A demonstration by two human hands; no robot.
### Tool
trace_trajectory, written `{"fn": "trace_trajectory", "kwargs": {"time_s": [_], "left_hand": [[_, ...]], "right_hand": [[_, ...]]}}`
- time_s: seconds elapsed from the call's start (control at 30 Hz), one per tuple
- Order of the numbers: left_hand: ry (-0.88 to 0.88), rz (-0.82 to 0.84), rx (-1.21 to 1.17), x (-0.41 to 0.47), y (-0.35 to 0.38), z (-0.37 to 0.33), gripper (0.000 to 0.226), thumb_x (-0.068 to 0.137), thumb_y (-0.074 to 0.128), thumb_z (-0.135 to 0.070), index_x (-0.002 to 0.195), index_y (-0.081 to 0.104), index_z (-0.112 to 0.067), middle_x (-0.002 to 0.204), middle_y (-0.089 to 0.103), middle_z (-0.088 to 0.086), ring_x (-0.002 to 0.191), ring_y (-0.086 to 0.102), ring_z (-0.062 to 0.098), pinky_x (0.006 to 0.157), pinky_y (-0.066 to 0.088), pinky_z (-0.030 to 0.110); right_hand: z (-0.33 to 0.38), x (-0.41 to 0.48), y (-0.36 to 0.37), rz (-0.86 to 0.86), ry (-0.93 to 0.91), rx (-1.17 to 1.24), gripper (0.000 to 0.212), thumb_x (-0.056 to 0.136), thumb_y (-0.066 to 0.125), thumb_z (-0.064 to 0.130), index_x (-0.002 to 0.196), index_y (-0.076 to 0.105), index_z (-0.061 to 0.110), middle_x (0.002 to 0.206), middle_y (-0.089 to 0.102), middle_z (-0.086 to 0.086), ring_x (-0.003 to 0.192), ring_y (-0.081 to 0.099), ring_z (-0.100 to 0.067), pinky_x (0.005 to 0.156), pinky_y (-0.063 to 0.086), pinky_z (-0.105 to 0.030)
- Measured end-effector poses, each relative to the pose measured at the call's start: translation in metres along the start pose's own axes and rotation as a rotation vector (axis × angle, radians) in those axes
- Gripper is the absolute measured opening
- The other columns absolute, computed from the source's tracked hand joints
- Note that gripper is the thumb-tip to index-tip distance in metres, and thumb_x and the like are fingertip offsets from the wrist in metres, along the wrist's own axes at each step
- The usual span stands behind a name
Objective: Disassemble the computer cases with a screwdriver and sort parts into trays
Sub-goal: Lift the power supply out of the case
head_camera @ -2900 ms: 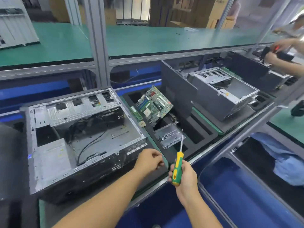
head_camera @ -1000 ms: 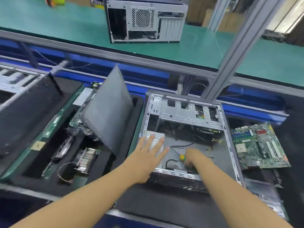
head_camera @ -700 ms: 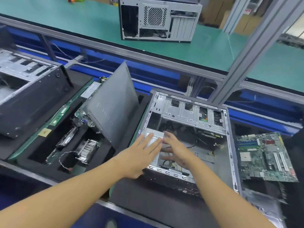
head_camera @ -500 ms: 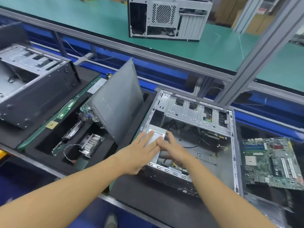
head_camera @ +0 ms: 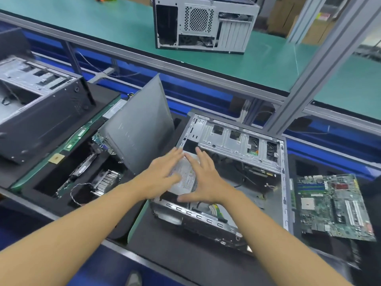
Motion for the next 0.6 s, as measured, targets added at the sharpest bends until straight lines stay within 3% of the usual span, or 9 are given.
{"fn": "trace_trajectory", "kwargs": {"time_s": [0.1, 0.23, 0.3, 0.33, 0.37, 0.4, 0.5, 0.6], "left_hand": [[-0.08, -0.169, -0.045, 0.013, 0.007, 0.0, 0.065, 0.103, 0.039, -0.02, 0.16, 0.007, -0.017, 0.167, 0.002, -0.008, 0.152, -0.004, 0.005, 0.123, 0.002, 0.028], [-0.174, -0.333, -0.116, 0.022, 0.021, 0.007, 0.062, 0.104, 0.037, -0.041, 0.157, 0.02, -0.015, 0.166, 0.016, -0.002, 0.152, 0.013, 0.013, 0.121, 0.012, 0.03], [-0.161, -0.382, -0.154, 0.023, 0.019, 0.01, 0.041, 0.101, 0.036, -0.043, 0.135, 0.045, -0.02, 0.148, 0.045, -0.001, 0.137, 0.041, 0.017, 0.116, 0.032, 0.042], [-0.148, -0.408, -0.149, 0.024, 0.019, 0.011, 0.026, 0.099, 0.036, -0.043, 0.113, 0.049, -0.025, 0.124, 0.057, -0.004, 0.116, 0.053, 0.016, 0.104, 0.043, 0.048], [-0.14, -0.43, -0.127, 0.024, 0.018, 0.012, 0.02, 0.097, 0.036, -0.044, 0.099, 0.045, -0.027, 0.104, 0.057, -0.006, 0.099, 0.055, 0.016, 0.091, 0.048, 0.05], [-0.134, -0.444, -0.102, 0.025, 0.017, 0.011, 0.022, 0.096, 0.036, -0.045, 0.097, 0.044, -0.025, 0.099, 0.055, -0.006, 0.094, 0.054, 0.017, 0.087, 0.049, 0.049], [-0.123, -0.46, -0.037, 0.025, 0.018, 0.011, 0.033, 0.097, 0.034, -0.05, 0.112, 0.044, -0.023, 0.108, 0.056, -0.008, 0.1, 0.054, 0.012, 0.085, 0.045, 0.037], [-0.119, -0.493, -0.003, 0.024, 0.017, 0.007, 0.023, 0.094, 0.032, -0.05, 0.093, 0.039, -0.028, 0.091, 0.051, -0.011, 0.085, 0.051, 0.008, 0.071, 0.038, 0.03]], "right_hand": [[0.011, 0.015, 0.002, 0.088, 0.064, -0.234, 0.142, 0.058, 0.07, 0.08, 0.149, -0.032, 0.039, 0.161, -0.035, -0.002, 0.147, -0.033, -0.024, 0.121, -0.008, -0.053], [0.023, 0.031, 0.009, 0.17, 0.189, -0.269, 0.149, 0.057, 0.08, 0.062, 0.146, -0.037, 0.038, 0.159, -0.039, -0.006, 0.147, -0.032, -0.032, 0.12, -0.005, -0.059], [0.026, 0.035, 0.009, 0.203, 0.212, -0.223, 0.149, 0.058, 0.083, 0.055, 0.146, -0.036, 0.042, 0.157, -0.042, -0.003, 0.147, -0.033, -0.032, 0.119, 0.006, -0.06], [0.026, 0.034, 0.008, 0.214, 0.221, -0.211, 0.149, 0.058, 0.084, 0.053, 0.145, -0.036, 0.043, 0.157, -0.041, -0.003, 0.147, -0.032, -0.033, 0.118, 0.012, -0.06], [0.027, 0.034, 0.007, 0.216, 0.228, -0.209, 0.149, 0.058, 0.085, 0.051, 0.145, -0.036, 0.044, 0.159, -0.038, -0.003, 0.148, -0.03, -0.035, 0.118, 0.017, -0.06], [0.028, 0.033, 0.006, 0.208, 0.229, -0.208, 0.149, 0.058, 0.085, 0.05, 0.144, -0.036, 0.045, 0.161, -0.033, -0.005, 0.148, -0.027, -0.036, 0.117, 0.02, -0.059], [0.032, 0.028, 0.0, 0.154, 0.203, -0.175, 0.145, 0.057, 0.084, 0.045, 0.144, -0.032, 0.049, 0.163, -0.022, -0.009, 0.149, -0.022, -0.038, 0.116, 0.026, -0.057], [0.029, 0.017, -0.003, 0.102, 0.178, -0.139, 0.14, 0.059, 0.082, 0.043, 0.147, -0.026, 0.049, 0.164, -0.02, -0.009, 0.15, -0.022, -0.036, 0.114, 0.033, -0.056]]}}
Point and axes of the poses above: each hand's wrist, its own x-axis towards the middle knuckle, its own y-axis out of the palm, z = x × y, the point moved 4 cm from there along x, towards the middle knuckle
